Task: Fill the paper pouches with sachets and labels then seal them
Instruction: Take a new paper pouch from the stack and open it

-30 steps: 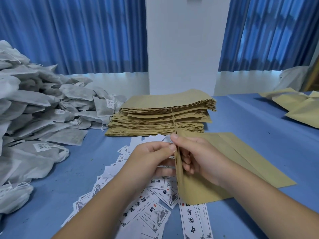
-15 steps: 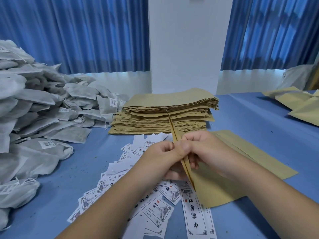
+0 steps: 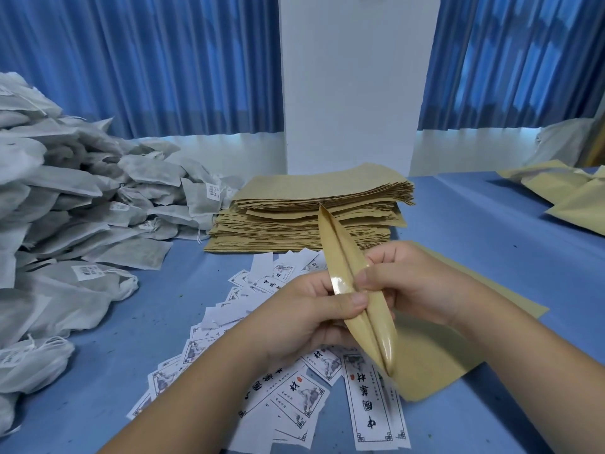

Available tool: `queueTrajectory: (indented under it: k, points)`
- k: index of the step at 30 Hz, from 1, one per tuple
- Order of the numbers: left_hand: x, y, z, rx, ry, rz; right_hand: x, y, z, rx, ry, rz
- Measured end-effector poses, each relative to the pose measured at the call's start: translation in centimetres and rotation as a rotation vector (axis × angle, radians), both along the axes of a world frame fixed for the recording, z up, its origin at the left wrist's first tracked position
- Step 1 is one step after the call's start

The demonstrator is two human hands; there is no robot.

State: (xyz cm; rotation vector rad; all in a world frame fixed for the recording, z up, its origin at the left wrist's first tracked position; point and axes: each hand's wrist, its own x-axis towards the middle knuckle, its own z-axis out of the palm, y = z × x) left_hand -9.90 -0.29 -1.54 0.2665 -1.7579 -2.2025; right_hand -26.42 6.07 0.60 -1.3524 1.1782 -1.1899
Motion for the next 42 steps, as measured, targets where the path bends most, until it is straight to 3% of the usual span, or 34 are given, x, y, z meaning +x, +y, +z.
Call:
queueTrajectory:
  k: [9, 13, 21, 27, 29, 32, 35, 39, 42]
  points:
    - [0.4, 0.2, 0.3, 0.042, -0.004, -0.056, 0.1, 0.1, 0.1, 0.040, -0.091, 0.109]
    - [0.3, 0.0, 0.5, 0.058, -0.014, 0.094, -0.6, 0.3, 0.6, -0.002, -0.203, 0.090]
    - [-1.2, 1.6, 0.8, -0.275, -0.317, 0.565, 2.4, 0.0, 0.9, -0.147, 0.326, -0.244]
    - [-1.1, 1.1, 0.4, -0.491, -0.403, 0.629, 3.3, 0.7, 2.0, -0.325, 0.674, -0.436]
    - [-0.9, 0.7, 0.4, -0.517, -0.381, 0.622, 3.6, 0.7, 2.0, -0.359, 0.674, -0.422]
    - [-0.6, 0.1, 0.3, -0.461, -0.279, 0.572, 3.6, 0.5, 1.6, -0.350, 0.489, -0.303]
    - [0.1, -0.6, 0.5, -0.292, -0.195, 0.505, 1.2, -0.3, 1.2, -0.277, 0.401, -0.463]
    - [1.3, -1.7, 1.1, -0.044, -0.096, 0.479, -5.4, -1.1, -0.3, -0.131, 0.759, -0.935]
    - [1.9, -2.0, 1.4, 0.017, -0.064, 0.492, -9.7, -0.6, -1.5, 0.112, 0.904, -1.031]
